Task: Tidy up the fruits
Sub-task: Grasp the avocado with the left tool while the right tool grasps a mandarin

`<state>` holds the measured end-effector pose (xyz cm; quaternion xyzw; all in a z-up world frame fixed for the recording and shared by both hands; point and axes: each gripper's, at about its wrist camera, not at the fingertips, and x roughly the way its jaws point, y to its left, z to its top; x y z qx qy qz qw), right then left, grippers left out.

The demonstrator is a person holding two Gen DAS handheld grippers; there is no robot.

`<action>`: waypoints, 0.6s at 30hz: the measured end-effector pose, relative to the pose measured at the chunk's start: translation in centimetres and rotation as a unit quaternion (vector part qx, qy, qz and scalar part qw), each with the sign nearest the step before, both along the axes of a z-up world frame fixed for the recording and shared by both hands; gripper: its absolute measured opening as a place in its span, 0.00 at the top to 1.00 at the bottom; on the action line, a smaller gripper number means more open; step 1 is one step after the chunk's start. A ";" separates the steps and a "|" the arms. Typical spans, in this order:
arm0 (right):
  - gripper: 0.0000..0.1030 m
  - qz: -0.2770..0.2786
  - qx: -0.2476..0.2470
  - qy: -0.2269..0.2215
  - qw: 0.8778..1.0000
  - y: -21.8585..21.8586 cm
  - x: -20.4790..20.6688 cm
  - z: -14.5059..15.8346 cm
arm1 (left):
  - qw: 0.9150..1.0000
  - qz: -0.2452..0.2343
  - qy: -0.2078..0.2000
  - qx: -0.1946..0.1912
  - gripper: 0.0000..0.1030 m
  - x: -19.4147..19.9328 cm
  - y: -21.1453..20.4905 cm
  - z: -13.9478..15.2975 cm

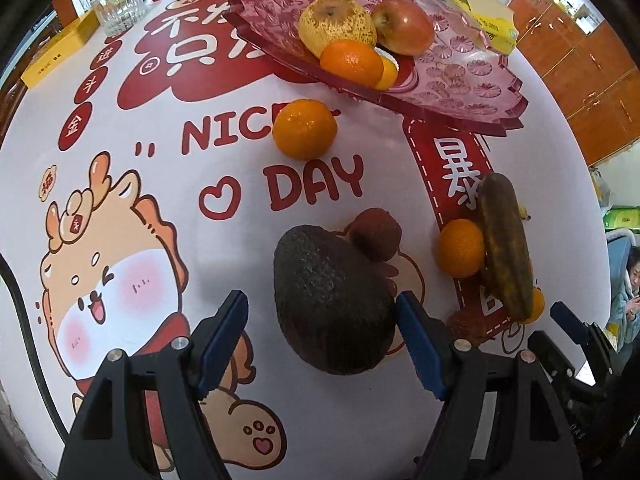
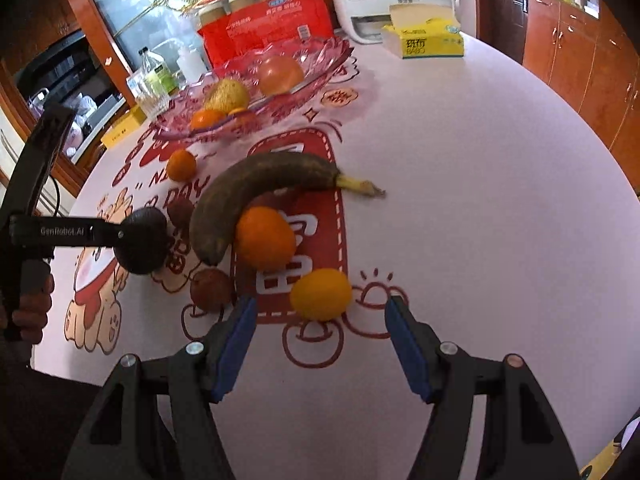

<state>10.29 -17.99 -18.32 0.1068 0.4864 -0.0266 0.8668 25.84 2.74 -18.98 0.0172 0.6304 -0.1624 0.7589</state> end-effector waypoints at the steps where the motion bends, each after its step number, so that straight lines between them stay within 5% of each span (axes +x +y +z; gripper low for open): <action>1: 0.35 0.002 -0.001 0.002 1.000 0.2 0.1 -0.1 | 1.000 0.000 0.002 -0.001 0.28 0.1 0.0 -0.2; 18: 0.54 0.036 -0.025 0.029 0.999 1.0 1.7 -1.5 | 1.000 0.015 0.011 -0.020 0.37 1.1 -0.9 -2.1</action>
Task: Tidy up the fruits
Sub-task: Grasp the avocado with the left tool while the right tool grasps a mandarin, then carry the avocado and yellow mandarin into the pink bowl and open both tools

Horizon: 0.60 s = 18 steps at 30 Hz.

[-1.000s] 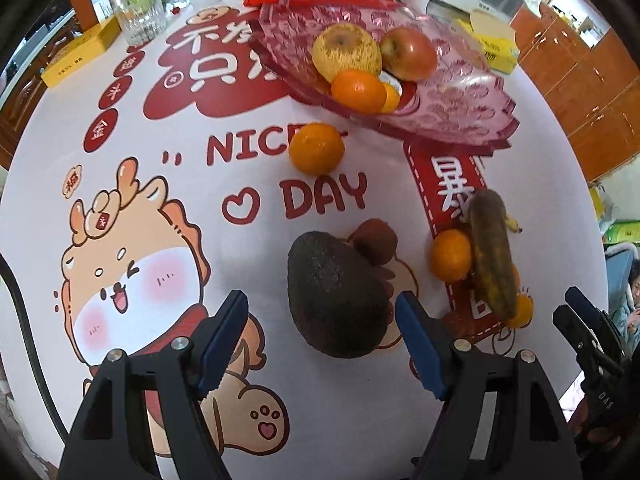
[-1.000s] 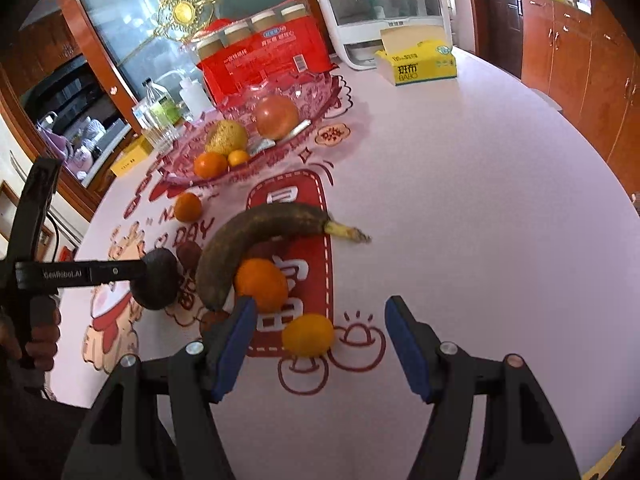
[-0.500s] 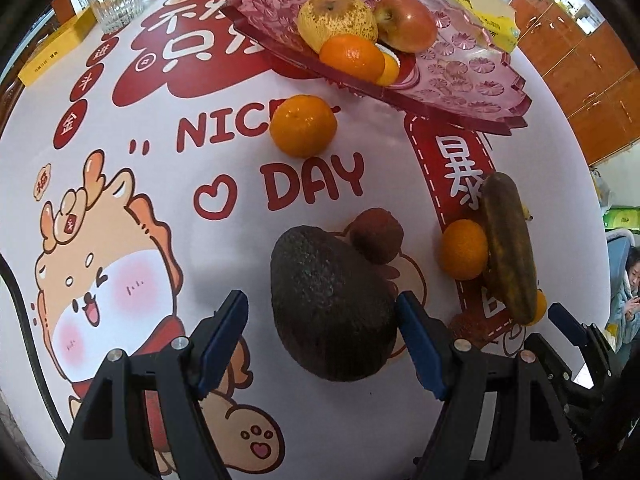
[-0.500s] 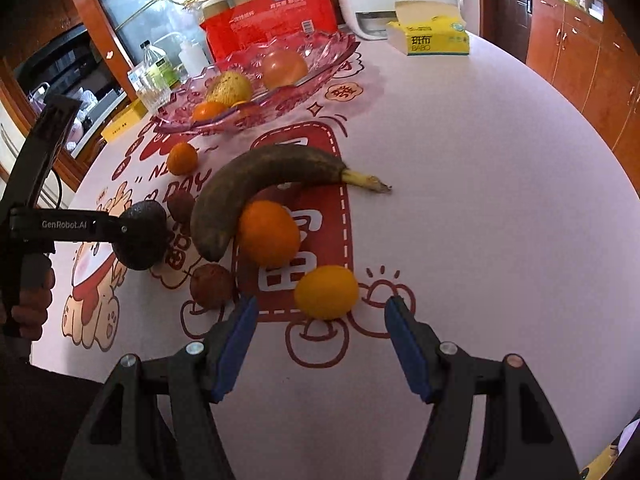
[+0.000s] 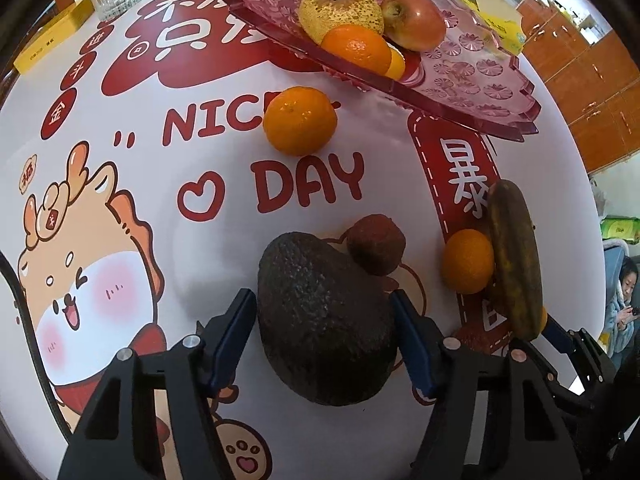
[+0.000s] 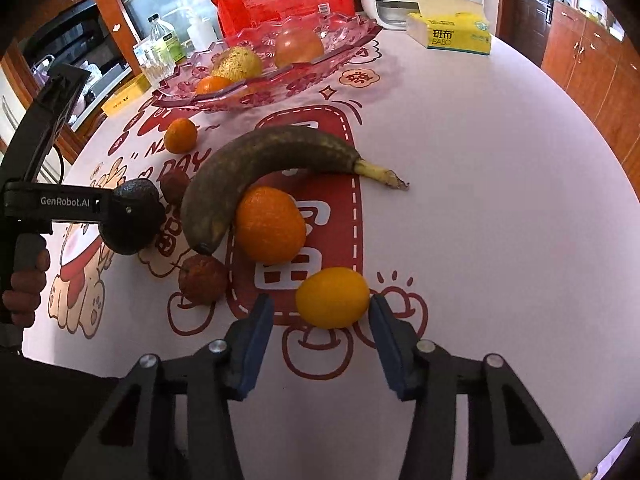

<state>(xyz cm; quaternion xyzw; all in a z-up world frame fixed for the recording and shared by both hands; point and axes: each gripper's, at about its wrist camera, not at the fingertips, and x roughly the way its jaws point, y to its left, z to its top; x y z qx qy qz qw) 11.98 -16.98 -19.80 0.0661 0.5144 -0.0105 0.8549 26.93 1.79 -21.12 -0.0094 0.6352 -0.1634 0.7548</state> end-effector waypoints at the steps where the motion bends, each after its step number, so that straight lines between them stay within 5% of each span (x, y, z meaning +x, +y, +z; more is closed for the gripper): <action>1: 0.56 0.001 0.000 0.000 1.000 -0.1 0.0 0.0 | 1.000 0.000 -0.001 -0.004 0.38 0.0 0.0 0.0; 6: 0.64 0.004 -0.003 0.000 1.000 -0.5 0.3 -0.1 | 1.000 0.000 -0.006 -0.004 0.42 0.0 -0.1 0.1; 18: 0.64 0.019 0.007 0.006 1.000 -0.9 0.9 0.1 | 1.000 0.005 -0.002 -0.003 0.43 0.0 -0.1 0.5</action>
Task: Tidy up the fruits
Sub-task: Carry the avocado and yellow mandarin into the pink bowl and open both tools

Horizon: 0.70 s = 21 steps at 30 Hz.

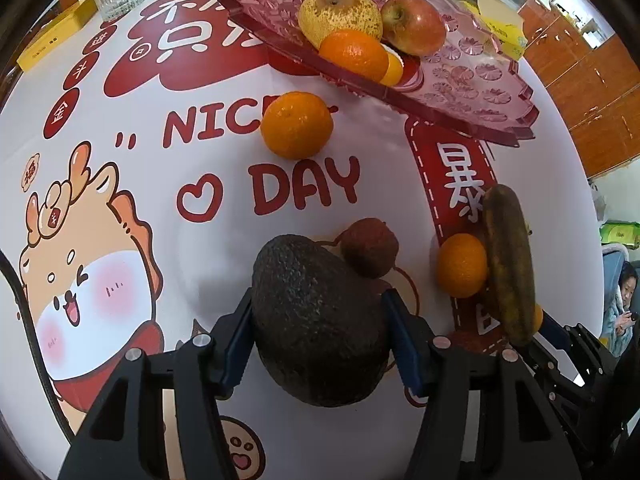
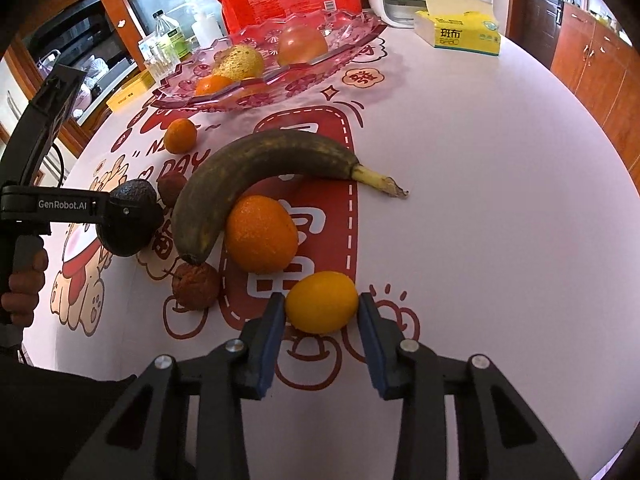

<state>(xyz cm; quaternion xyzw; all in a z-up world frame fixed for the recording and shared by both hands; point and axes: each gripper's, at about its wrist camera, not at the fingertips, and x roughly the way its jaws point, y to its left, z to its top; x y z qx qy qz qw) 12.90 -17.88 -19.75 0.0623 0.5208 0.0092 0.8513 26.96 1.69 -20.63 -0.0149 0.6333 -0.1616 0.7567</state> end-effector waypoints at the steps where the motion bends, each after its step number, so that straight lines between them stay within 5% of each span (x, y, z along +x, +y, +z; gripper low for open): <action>1: 0.64 0.002 0.001 0.000 1.000 -0.1 0.0 0.1 | 1.000 0.001 -0.002 -0.001 0.43 0.1 0.0 0.2; 21: 0.64 0.012 -0.011 -0.050 0.999 -4.7 4.3 7.0 | 0.998 0.051 -0.030 -0.005 0.43 0.8 0.7 7.7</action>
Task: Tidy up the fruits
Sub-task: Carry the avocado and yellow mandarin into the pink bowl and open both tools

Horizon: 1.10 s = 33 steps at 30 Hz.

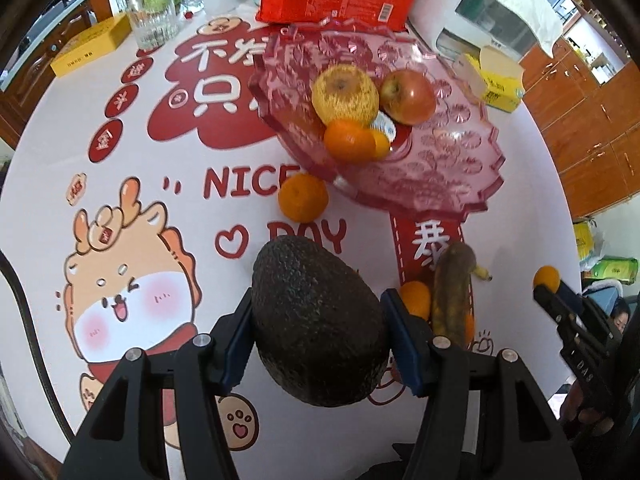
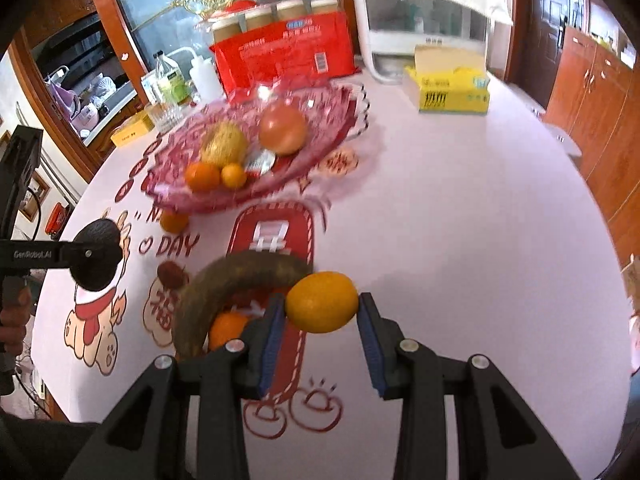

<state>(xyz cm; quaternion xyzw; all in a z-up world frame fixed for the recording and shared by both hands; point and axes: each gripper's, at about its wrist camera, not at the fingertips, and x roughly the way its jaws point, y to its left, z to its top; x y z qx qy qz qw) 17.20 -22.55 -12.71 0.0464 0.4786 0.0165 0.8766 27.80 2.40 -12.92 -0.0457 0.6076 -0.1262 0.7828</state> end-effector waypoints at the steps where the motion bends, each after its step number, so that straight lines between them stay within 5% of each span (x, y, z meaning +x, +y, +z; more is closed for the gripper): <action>1: 0.64 0.002 -0.006 -0.005 1.000 -0.2 0.3 0.5 | 1.000 0.001 -0.003 0.001 0.43 0.1 -0.1 0.5; 17: 0.64 0.060 -0.021 -0.050 0.997 -0.3 5.9 4.6 | 0.997 -0.018 -0.080 0.006 0.43 2.7 -3.0 7.5; 33: 0.64 0.102 0.008 -0.058 0.993 0.8 10.2 3.7 | 0.995 -0.047 -0.083 -0.004 0.43 7.0 -7.0 5.3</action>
